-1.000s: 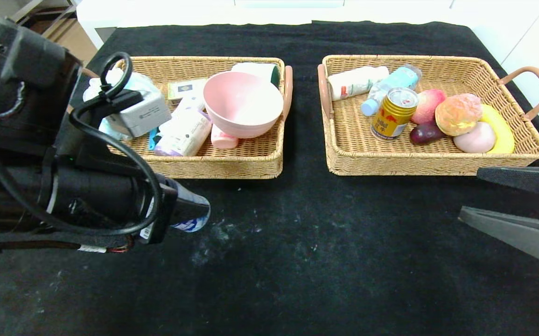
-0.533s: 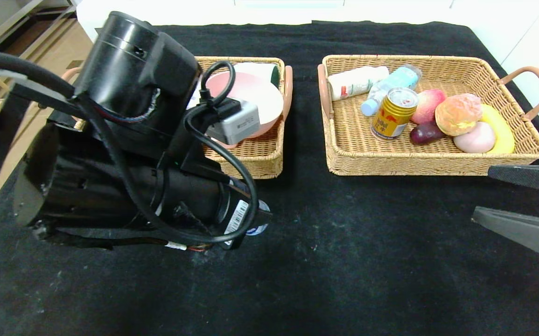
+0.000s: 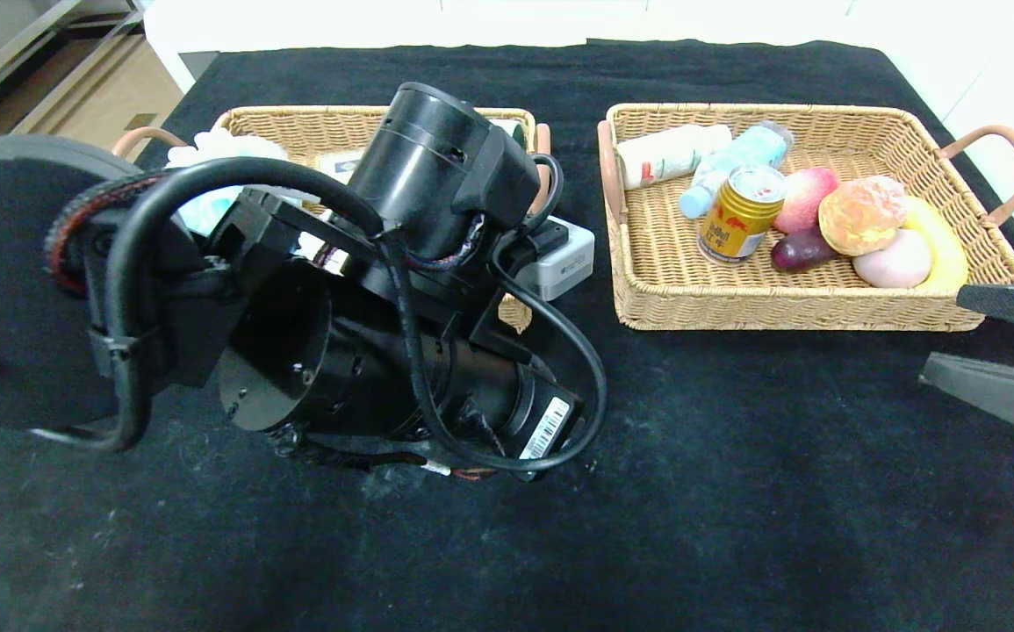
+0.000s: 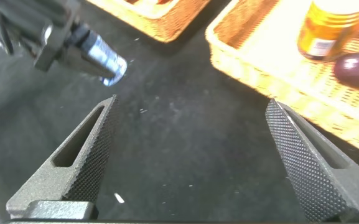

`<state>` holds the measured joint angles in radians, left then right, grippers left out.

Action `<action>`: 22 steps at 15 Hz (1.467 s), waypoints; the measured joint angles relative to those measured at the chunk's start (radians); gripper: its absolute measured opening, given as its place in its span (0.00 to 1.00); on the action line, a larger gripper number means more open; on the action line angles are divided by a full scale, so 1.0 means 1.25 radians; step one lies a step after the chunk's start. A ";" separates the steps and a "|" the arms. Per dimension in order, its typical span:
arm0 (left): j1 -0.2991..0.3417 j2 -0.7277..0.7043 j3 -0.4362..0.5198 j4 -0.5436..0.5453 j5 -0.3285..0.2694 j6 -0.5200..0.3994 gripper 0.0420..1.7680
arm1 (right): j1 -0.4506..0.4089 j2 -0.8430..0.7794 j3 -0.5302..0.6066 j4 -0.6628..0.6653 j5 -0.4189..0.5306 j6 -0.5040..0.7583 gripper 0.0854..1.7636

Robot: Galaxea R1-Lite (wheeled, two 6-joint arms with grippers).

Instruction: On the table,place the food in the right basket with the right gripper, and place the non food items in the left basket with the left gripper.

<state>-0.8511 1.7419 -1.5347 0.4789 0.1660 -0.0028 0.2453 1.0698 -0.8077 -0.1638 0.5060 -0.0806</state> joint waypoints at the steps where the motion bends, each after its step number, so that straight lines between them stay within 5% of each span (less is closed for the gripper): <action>1: -0.001 0.011 -0.009 0.002 0.000 0.001 0.49 | -0.007 -0.004 -0.003 0.001 0.000 0.000 0.97; 17: -0.027 0.125 -0.031 0.001 0.032 0.001 0.49 | -0.015 -0.026 0.002 -0.001 0.001 -0.001 0.97; 22: -0.030 0.131 -0.035 -0.003 0.036 -0.002 0.72 | -0.016 -0.023 0.002 0.000 0.003 -0.001 0.97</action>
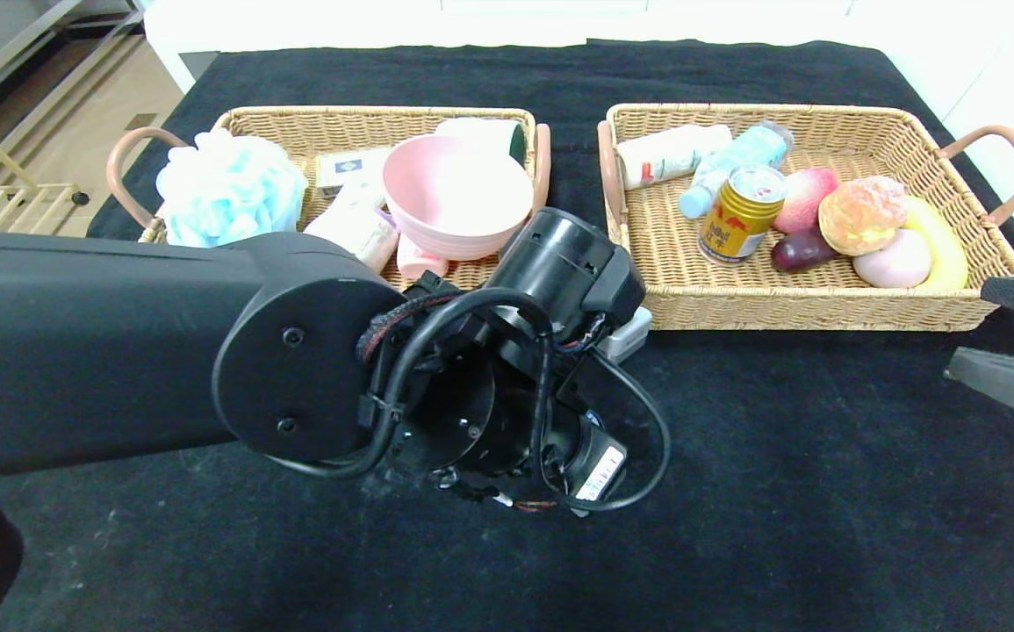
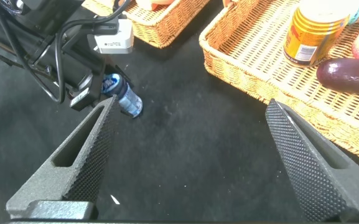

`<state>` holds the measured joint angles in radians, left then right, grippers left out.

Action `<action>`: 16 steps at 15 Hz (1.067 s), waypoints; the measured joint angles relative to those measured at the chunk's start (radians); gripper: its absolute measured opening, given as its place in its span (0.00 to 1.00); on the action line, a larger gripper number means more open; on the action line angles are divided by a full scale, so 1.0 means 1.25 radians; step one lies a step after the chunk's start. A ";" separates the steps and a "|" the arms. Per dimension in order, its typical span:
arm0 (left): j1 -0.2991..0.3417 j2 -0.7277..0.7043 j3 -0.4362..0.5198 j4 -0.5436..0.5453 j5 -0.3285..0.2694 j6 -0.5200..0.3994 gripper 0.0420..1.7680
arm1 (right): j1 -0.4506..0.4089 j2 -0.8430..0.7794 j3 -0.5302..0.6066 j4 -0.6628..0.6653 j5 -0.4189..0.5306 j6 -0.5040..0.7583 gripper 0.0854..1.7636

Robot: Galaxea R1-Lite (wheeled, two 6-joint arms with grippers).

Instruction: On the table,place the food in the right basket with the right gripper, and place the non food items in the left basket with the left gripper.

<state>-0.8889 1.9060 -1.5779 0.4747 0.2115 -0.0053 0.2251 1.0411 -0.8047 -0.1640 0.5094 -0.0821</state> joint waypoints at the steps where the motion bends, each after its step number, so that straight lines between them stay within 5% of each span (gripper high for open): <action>1: -0.001 0.000 -0.002 0.000 0.003 0.000 0.75 | 0.001 -0.001 0.000 0.000 0.000 0.000 0.97; 13: -0.013 -0.134 0.030 0.000 0.006 -0.008 0.92 | 0.032 -0.082 0.003 0.044 0.002 -0.001 0.97; 16: -0.001 -0.197 0.089 -0.026 0.002 -0.012 0.94 | 0.035 -0.086 0.003 0.046 0.002 -0.001 0.97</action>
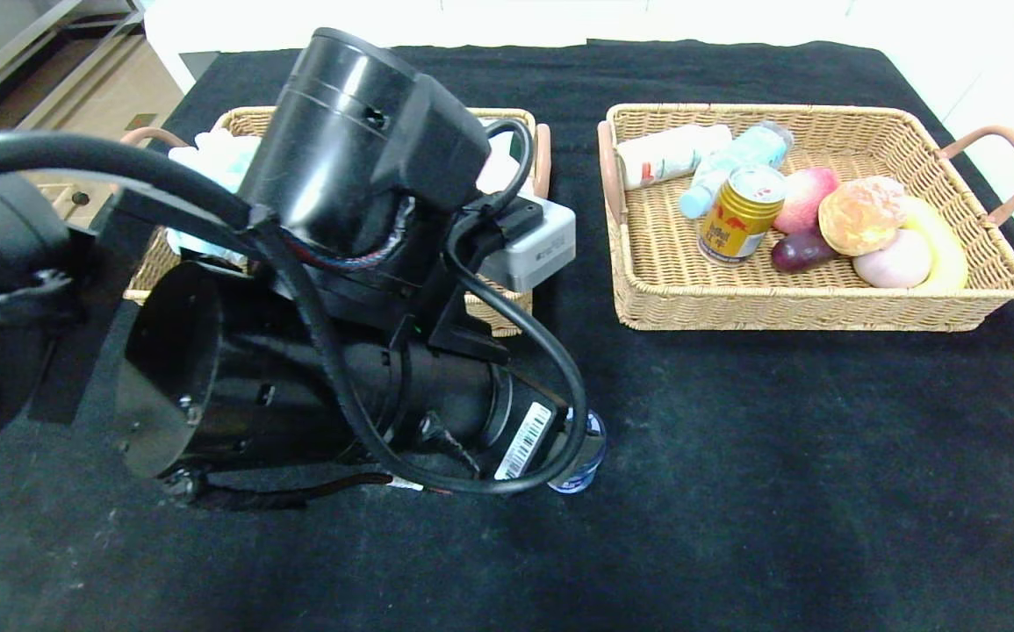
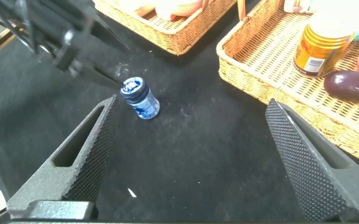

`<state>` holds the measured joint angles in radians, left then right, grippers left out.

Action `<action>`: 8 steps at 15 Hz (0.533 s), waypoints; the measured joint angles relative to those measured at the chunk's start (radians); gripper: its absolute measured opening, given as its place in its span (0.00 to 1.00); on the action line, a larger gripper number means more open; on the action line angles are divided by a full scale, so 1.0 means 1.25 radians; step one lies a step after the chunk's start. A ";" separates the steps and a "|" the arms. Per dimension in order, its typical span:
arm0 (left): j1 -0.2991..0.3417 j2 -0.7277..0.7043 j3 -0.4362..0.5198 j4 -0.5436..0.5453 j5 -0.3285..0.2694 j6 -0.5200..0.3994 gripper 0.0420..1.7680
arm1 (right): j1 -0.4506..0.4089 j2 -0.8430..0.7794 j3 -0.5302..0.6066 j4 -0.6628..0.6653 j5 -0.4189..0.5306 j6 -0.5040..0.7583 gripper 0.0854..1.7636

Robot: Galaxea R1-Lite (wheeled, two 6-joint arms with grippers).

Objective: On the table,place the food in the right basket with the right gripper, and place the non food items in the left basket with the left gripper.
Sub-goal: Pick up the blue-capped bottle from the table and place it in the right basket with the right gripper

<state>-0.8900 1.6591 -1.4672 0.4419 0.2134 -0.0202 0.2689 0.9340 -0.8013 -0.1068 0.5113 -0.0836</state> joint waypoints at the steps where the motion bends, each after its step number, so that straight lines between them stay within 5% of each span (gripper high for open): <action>1: 0.009 -0.022 0.034 -0.032 -0.004 -0.001 0.94 | 0.000 0.003 -0.001 0.000 0.000 0.000 0.97; 5: 0.037 -0.114 0.193 -0.220 -0.015 0.001 0.95 | 0.001 0.024 0.000 -0.002 0.000 -0.001 0.97; 8: 0.055 -0.182 0.257 -0.276 -0.058 0.002 0.96 | 0.000 0.050 0.000 -0.003 -0.003 -0.002 0.97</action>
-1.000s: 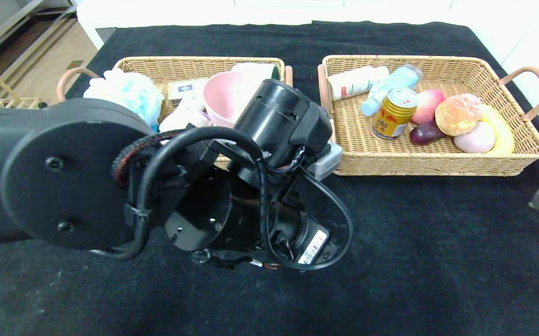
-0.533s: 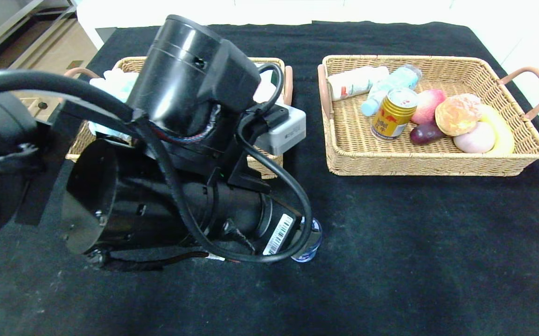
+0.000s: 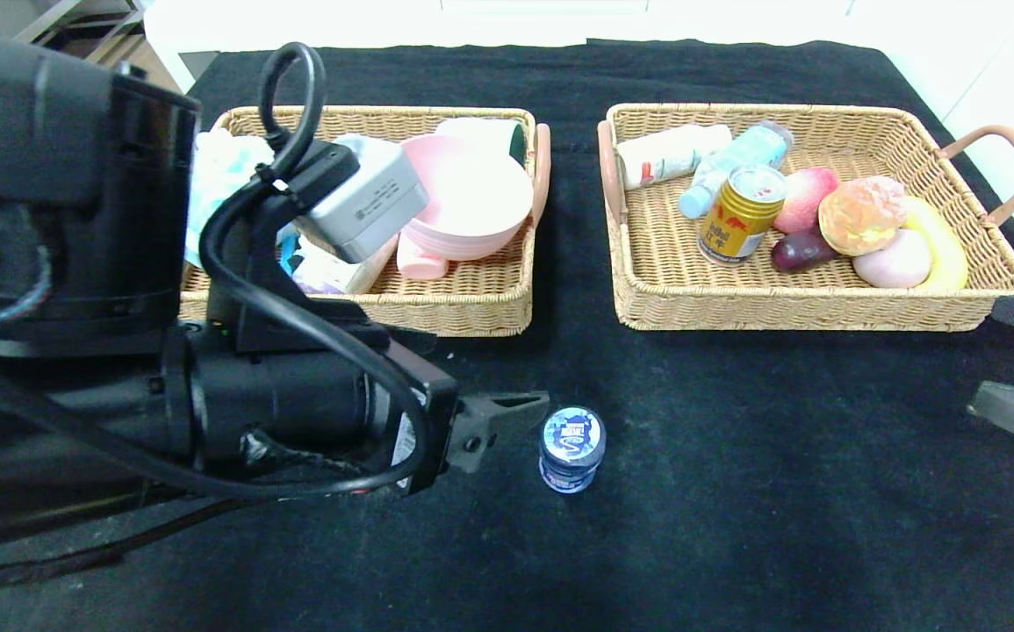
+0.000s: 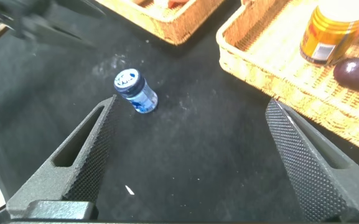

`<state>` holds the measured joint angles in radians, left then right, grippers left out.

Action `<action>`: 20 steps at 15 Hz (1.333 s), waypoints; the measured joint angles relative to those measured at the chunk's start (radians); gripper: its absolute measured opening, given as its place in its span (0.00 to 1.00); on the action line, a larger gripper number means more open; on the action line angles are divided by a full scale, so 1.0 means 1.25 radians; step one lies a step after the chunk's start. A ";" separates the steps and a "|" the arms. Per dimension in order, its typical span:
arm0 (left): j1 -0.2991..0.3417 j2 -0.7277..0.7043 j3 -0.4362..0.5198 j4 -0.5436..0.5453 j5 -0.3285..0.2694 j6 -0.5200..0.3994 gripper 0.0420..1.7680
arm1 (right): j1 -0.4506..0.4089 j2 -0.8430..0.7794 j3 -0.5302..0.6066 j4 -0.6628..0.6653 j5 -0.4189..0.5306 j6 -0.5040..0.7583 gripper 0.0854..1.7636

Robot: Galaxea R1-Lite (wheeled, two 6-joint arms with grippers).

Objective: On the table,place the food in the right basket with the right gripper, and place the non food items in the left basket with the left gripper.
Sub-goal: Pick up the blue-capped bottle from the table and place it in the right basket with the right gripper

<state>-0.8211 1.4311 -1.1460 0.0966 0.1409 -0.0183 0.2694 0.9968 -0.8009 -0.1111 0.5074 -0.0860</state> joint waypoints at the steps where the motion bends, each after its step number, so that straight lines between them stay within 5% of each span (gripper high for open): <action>1: 0.003 -0.021 0.025 -0.003 -0.016 0.000 0.96 | 0.000 0.009 0.000 -0.001 -0.001 -0.008 0.97; 8: 0.122 -0.121 0.251 -0.276 -0.148 0.005 0.96 | 0.025 0.069 0.011 0.001 -0.013 -0.022 0.97; 12: 0.177 -0.160 0.330 -0.342 -0.197 0.027 0.96 | 0.098 0.098 0.015 0.001 -0.119 -0.021 0.97; 16: 0.208 -0.202 0.338 -0.340 -0.202 0.038 0.97 | 0.222 0.132 0.006 0.003 -0.313 -0.010 0.97; 20: 0.228 -0.218 0.333 -0.337 -0.202 0.051 0.97 | 0.399 0.241 -0.092 0.065 -0.600 0.052 0.97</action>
<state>-0.5357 1.1583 -0.7298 -0.3243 -0.1115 0.0455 0.7687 1.2983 -0.9164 -0.0298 -0.2423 -0.0215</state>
